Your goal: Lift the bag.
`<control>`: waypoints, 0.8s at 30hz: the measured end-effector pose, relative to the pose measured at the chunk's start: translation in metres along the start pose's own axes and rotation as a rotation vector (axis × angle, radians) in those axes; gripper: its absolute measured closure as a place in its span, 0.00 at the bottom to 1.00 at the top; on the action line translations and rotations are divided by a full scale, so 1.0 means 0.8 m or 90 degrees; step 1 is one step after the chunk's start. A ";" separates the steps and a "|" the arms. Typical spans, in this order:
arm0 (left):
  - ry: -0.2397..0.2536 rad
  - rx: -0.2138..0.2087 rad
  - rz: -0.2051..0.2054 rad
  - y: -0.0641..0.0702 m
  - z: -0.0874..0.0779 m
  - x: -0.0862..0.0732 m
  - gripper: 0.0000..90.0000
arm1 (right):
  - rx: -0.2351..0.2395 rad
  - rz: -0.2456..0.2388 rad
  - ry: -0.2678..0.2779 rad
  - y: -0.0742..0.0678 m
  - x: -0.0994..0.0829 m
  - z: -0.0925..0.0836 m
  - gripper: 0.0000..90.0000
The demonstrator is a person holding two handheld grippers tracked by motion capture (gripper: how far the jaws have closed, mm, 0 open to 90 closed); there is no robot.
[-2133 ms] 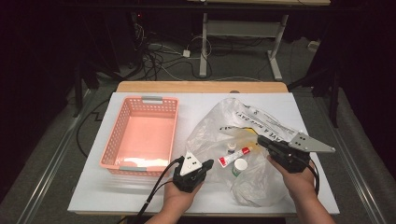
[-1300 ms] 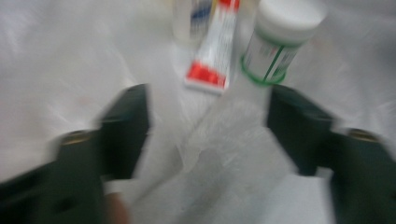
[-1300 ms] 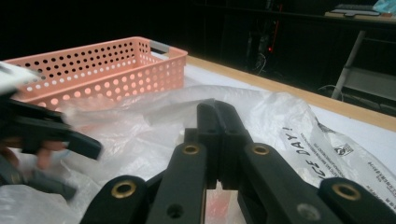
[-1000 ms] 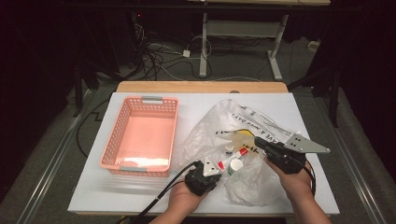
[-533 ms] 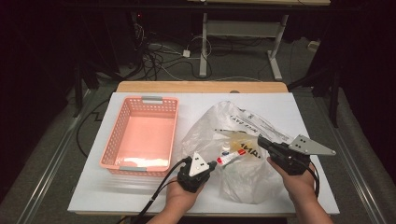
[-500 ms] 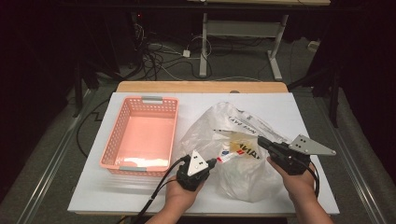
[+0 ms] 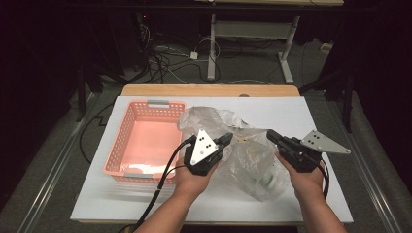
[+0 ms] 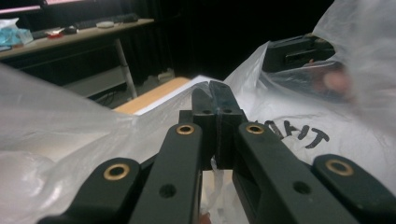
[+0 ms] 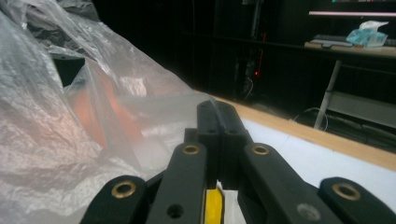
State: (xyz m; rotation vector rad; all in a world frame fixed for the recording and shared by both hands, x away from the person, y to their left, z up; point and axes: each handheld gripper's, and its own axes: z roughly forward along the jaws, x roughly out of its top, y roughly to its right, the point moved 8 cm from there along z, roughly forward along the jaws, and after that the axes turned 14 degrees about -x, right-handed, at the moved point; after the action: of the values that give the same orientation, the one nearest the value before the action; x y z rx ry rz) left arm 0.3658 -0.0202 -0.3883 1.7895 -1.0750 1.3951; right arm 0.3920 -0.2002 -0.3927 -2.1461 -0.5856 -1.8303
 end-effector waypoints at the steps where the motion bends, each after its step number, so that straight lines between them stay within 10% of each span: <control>1: 0.002 -0.001 -0.001 0.000 0.002 0.002 0.98 | 0.000 -0.003 0.003 0.000 0.003 0.001 1.00; 12: 0.002 0.002 -0.005 -0.008 0.000 0.011 0.98 | -0.004 0.013 0.017 0.008 0.011 -0.001 1.00; 24: 0.057 0.025 0.040 -0.030 -0.002 0.079 0.98 | -0.037 0.012 0.087 0.027 0.080 0.002 1.00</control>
State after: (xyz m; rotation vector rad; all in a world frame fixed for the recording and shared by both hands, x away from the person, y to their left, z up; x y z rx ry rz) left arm 0.3937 -0.0217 -0.3264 1.7162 -1.0723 1.5286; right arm 0.4115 -0.2097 -0.3291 -2.0345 -0.4847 -1.9878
